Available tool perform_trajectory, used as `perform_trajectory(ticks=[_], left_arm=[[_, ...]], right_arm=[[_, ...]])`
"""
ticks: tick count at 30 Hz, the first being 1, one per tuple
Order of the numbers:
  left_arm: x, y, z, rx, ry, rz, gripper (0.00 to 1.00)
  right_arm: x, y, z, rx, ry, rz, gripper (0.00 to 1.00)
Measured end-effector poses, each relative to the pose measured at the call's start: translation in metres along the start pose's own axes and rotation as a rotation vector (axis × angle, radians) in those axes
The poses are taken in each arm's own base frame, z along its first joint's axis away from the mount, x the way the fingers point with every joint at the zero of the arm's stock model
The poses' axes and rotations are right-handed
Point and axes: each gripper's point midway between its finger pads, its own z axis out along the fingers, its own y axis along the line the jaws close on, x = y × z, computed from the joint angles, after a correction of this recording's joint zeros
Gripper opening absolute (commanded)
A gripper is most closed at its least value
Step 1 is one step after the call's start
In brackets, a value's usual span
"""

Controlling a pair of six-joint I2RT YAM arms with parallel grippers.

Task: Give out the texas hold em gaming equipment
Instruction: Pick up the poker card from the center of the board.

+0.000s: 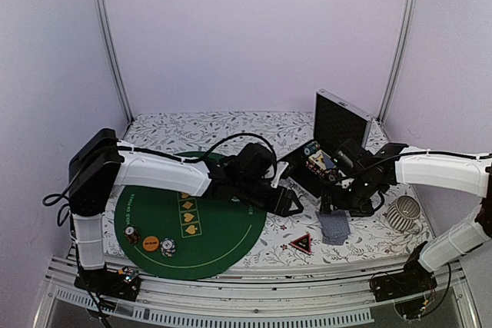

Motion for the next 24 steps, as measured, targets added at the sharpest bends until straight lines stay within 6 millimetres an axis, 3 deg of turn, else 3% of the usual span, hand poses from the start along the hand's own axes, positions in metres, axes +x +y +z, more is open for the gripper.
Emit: perform_trajectory(ticks=[11,18,24], left_arm=[[0.012,0.007,0.014,0.011,0.035,-0.02,0.6],[0.019,0.012,0.022,0.013,0.055,-0.046,0.57],[0.019,0.01,0.051,0.049,0.08,-0.064,0.55]], right_arm=[[0.004,0.008,-0.008,0.0,0.013,-0.058,0.99],[0.02,0.007,0.006,0.062,0.077,-0.11,0.99],[0.024,-0.001,0.012,0.118,0.096,-0.138,0.99]])
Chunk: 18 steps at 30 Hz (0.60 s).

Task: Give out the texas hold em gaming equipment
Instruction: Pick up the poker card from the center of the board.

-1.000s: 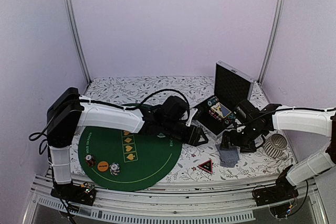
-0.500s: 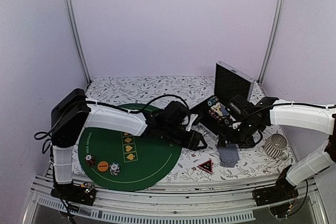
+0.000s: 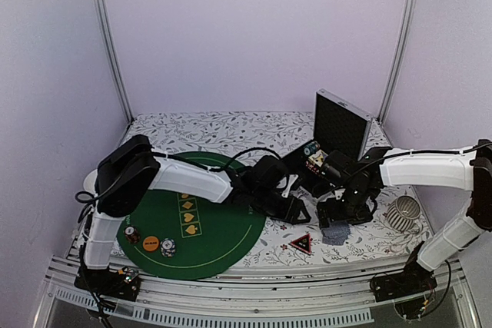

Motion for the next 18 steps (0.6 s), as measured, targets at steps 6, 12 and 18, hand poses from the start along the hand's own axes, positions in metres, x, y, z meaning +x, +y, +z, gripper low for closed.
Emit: perform_trajectory(ticks=[6,12,18], left_arm=[[0.009,0.006,0.017,-0.008,0.027,-0.012,0.55],[0.003,0.003,0.026,0.002,0.018,-0.005,0.55],[-0.007,0.0,0.031,0.003,0.0,0.003,0.55]], right_arm=[[0.002,-0.007,0.007,0.047,0.016,-0.002,0.99],[0.006,-0.01,0.018,0.07,0.041,-0.004,0.99],[0.008,-0.012,0.029,0.067,0.044,0.003,0.99]])
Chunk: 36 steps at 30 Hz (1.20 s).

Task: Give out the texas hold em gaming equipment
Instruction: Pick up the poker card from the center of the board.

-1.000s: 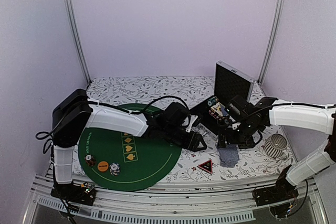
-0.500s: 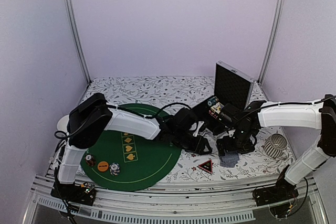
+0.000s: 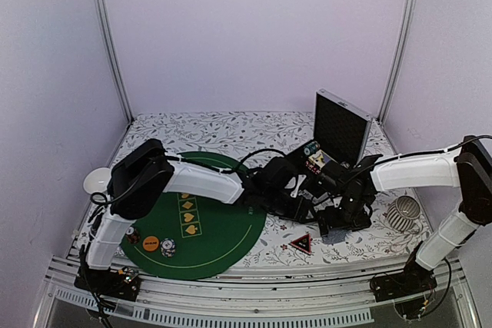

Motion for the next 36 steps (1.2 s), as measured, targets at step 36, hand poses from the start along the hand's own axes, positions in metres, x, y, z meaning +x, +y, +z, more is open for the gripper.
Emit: perform_trajectory(ticks=[36], left_arm=[[-0.004,-0.008,0.014,0.02,0.006,0.032,0.54]], right_arm=[[-0.01,-0.009,0.009,-0.067,-0.066,0.055,0.85]])
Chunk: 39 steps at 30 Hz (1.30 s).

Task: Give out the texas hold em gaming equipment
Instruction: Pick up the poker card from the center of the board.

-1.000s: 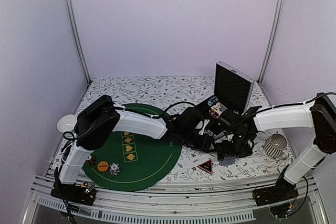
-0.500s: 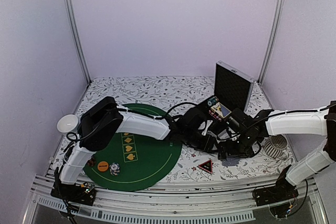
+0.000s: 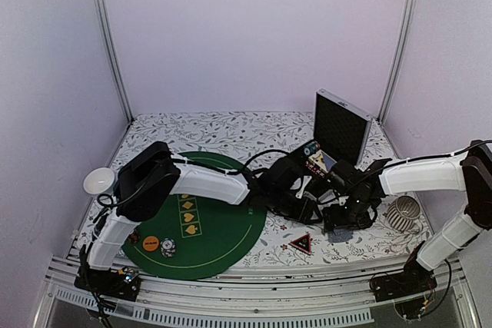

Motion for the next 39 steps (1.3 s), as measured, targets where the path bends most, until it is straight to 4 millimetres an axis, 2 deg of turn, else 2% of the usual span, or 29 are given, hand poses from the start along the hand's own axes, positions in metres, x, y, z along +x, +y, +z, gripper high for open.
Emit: perform_trajectory(ticks=[8,11,14,19,23,28,32,36,39], left_arm=[[0.0,0.001,0.0,-0.003,0.0,0.0,0.54],[0.0,0.001,0.0,-0.004,0.001,0.004,0.54],[0.0,0.001,-0.001,-0.008,0.001,0.011,0.54],[0.0,0.001,-0.015,-0.032,-0.002,0.022,0.54],[-0.008,-0.01,-0.045,-0.036,-0.031,0.047,0.54],[-0.019,-0.022,-0.092,-0.025,-0.086,0.064,0.54],[-0.027,-0.024,-0.132,0.003,-0.143,0.063,0.62],[-0.026,-0.01,-0.161,0.031,-0.181,0.012,0.7],[-0.007,0.011,-0.173,0.032,-0.175,-0.058,0.71]], right_arm=[[0.004,0.002,0.0,0.008,0.001,0.0,0.61],[0.004,0.005,-0.003,0.005,-0.006,-0.002,0.57],[0.004,0.007,-0.004,-0.002,-0.011,-0.004,0.5],[0.003,0.011,-0.004,-0.018,-0.012,-0.025,0.41],[0.002,0.015,-0.006,-0.03,-0.013,-0.056,0.35],[0.004,0.025,-0.008,-0.038,-0.011,-0.132,0.32],[0.006,0.039,-0.014,-0.062,-0.016,-0.214,0.3],[0.005,0.069,-0.026,-0.094,-0.049,-0.347,0.29],[0.005,0.101,-0.037,-0.126,-0.091,-0.469,0.26]])
